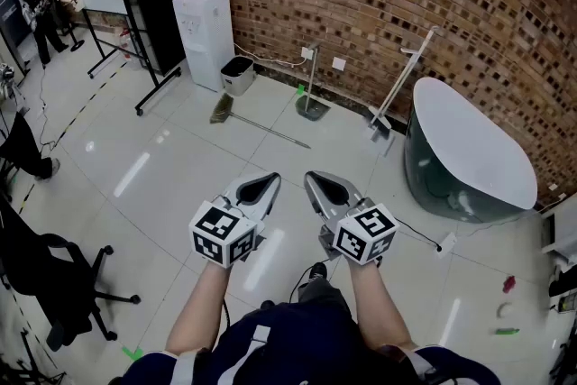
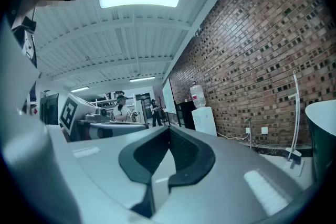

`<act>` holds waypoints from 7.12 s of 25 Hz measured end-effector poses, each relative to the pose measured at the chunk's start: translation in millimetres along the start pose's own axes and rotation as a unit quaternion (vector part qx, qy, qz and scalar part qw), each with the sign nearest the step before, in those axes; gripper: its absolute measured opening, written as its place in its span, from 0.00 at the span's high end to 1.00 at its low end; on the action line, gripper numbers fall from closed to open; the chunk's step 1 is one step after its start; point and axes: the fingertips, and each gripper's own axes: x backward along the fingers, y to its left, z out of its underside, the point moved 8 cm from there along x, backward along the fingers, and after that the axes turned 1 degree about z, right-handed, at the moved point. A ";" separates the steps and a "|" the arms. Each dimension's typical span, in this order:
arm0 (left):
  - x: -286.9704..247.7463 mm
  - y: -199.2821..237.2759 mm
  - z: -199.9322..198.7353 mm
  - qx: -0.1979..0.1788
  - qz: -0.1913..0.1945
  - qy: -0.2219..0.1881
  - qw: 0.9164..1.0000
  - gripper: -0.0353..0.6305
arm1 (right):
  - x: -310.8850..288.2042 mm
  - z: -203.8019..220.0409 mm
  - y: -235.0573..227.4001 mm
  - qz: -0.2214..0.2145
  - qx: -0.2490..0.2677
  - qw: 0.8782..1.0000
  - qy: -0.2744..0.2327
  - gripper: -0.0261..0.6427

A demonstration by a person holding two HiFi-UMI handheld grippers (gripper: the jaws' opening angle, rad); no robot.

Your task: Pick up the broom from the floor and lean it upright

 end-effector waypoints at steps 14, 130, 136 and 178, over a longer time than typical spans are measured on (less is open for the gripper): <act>-107.3 30.6 0.4 0.002 -0.029 0.018 0.999 0.95 | -36.5 2.2 -117.2 -0.036 -0.039 0.999 0.010 0.96; -758.2 539.3 752.6 -0.254 0.461 0.478 0.703 0.71 | -473.3 440.4 -725.7 0.268 -0.120 0.951 0.097 0.96; -756.7 540.2 771.5 -0.274 0.456 0.492 0.689 0.71 | -453.8 430.8 -728.3 0.282 -0.109 0.948 0.096 0.96; -672.3 719.2 246.7 -0.254 0.225 0.235 0.911 0.81 | -534.3 170.8 -622.1 0.189 -0.040 0.975 0.106 0.96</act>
